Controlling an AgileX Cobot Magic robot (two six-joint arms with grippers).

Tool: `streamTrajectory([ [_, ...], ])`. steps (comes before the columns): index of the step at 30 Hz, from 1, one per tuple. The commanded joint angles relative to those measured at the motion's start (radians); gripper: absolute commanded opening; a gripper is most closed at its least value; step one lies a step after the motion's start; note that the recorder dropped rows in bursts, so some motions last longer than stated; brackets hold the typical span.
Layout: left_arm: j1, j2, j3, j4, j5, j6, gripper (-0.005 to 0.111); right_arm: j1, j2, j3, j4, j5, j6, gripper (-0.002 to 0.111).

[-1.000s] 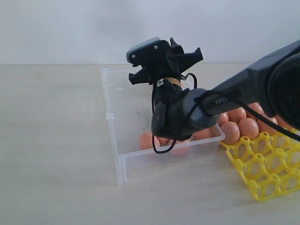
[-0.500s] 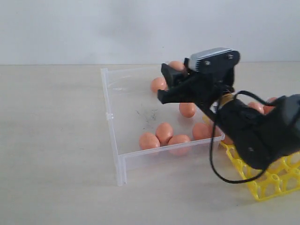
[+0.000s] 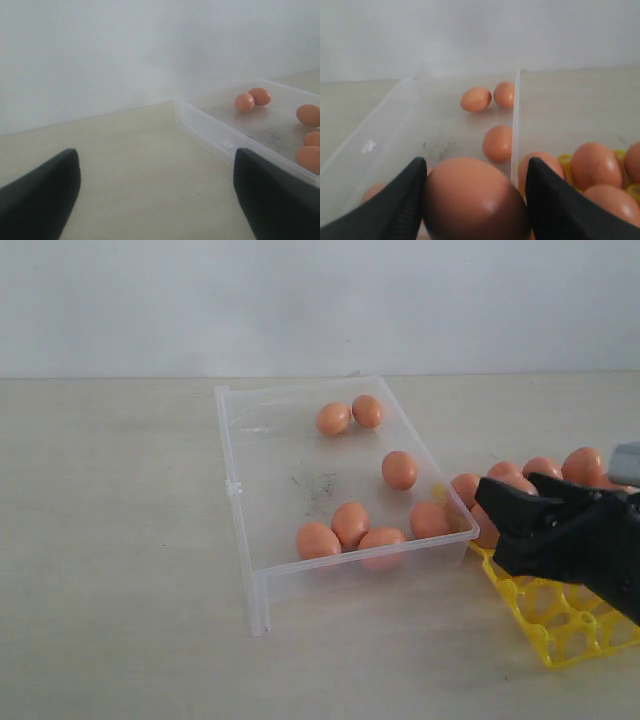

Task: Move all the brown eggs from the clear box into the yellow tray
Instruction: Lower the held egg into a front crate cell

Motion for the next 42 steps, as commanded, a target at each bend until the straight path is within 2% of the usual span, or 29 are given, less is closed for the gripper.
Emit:
streamTrajectory([
  [1, -0.006, -0.004, 0.004, -0.007, -0.007, -0.008, 0.078, -0.008, -0.007, 0.065, -0.033, -0.011, 0.074, 0.0],
  [15, -0.006, -0.004, 0.004, -0.007, -0.007, -0.008, 0.078, -0.008, -0.007, 0.068, 0.029, 0.033, 0.027, 0.0],
  [28, -0.006, -0.004, 0.004, -0.007, -0.007, -0.008, 0.078, -0.008, -0.005, 0.056, 0.06, 0.153, -0.029, 0.0],
  [42, -0.006, -0.004, 0.004, -0.007, -0.007, -0.008, 0.078, -0.008, 0.2, -0.065, 0.067, 0.139, -0.052, 0.0],
])
